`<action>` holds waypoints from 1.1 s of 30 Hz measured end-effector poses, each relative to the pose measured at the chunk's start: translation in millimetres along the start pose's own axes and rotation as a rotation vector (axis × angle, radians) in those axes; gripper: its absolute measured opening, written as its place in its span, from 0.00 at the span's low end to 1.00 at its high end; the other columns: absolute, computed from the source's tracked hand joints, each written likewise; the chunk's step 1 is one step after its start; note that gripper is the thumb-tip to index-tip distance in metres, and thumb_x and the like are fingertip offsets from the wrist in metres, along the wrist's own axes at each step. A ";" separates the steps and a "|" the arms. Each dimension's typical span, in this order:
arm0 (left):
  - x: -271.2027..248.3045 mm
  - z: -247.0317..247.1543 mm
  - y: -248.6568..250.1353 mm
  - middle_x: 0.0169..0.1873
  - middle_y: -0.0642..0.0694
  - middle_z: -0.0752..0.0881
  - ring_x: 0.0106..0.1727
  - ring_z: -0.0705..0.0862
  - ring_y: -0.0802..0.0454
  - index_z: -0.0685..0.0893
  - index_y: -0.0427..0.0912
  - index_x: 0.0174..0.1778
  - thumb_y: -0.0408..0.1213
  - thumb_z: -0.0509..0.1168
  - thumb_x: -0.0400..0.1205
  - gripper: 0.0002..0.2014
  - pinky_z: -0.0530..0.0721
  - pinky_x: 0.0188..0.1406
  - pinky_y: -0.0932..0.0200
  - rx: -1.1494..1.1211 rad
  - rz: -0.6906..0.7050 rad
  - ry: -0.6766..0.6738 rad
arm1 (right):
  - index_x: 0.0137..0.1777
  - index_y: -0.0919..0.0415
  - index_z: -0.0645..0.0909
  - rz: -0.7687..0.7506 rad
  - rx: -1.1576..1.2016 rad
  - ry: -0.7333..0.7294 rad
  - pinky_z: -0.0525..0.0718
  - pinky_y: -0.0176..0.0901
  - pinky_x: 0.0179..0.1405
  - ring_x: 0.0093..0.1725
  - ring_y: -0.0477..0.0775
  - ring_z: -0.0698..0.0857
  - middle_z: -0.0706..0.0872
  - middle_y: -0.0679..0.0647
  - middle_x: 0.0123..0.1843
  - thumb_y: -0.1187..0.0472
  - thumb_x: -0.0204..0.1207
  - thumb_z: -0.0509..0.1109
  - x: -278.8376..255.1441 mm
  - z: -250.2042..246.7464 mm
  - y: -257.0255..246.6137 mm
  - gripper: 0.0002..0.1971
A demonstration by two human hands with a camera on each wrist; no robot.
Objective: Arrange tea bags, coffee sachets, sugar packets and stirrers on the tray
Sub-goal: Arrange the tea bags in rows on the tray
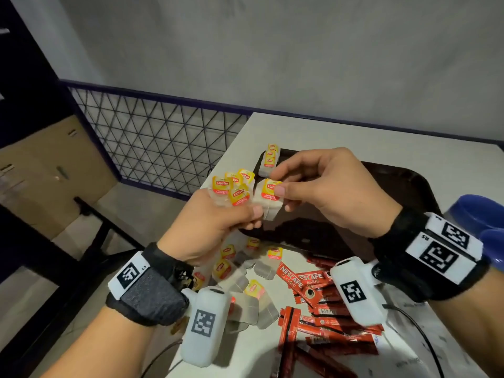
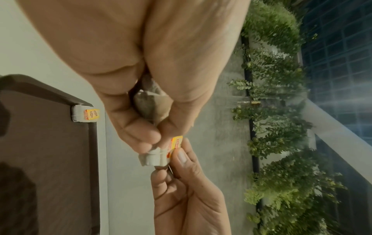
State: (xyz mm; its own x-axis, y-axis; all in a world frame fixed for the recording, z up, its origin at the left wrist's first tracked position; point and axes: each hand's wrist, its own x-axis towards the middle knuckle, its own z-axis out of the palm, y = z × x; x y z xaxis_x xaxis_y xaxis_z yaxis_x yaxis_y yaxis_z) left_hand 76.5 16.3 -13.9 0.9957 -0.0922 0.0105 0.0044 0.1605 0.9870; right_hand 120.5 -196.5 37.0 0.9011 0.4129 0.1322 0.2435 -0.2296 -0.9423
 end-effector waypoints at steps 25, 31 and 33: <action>-34.5 0.5 7.6 0.43 0.35 0.93 0.40 0.93 0.46 0.88 0.27 0.53 0.24 0.73 0.71 0.14 0.92 0.45 0.58 -0.088 -0.013 -0.090 | 0.52 0.65 0.92 -0.026 -0.075 0.056 0.94 0.46 0.45 0.36 0.62 0.93 0.93 0.65 0.42 0.72 0.74 0.82 -36.1 11.5 -14.4 0.08; -23.5 -1.7 6.3 0.45 0.36 0.93 0.40 0.92 0.45 0.87 0.27 0.56 0.19 0.69 0.80 0.10 0.92 0.47 0.58 -0.066 -0.007 -0.114 | 0.50 0.61 0.93 -0.031 -0.116 0.060 0.94 0.54 0.51 0.41 0.67 0.93 0.94 0.62 0.42 0.69 0.75 0.82 -28.3 10.5 -11.5 0.06; -20.1 -2.3 5.5 0.49 0.34 0.93 0.42 0.91 0.44 0.86 0.25 0.61 0.21 0.70 0.78 0.15 0.92 0.49 0.57 -0.075 -0.004 -0.129 | 0.49 0.61 0.93 -0.026 -0.126 0.058 0.95 0.52 0.49 0.41 0.64 0.94 0.95 0.60 0.43 0.69 0.75 0.82 -23.1 8.5 -10.3 0.06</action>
State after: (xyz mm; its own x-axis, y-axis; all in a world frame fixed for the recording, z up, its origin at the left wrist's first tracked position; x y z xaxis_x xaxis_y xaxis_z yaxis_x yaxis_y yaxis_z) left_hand 56.7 21.4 -9.1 0.9756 -0.2174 0.0320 0.0200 0.2329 0.9723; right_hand 94.2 -196.2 41.0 0.9122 0.3695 0.1770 0.3069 -0.3298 -0.8928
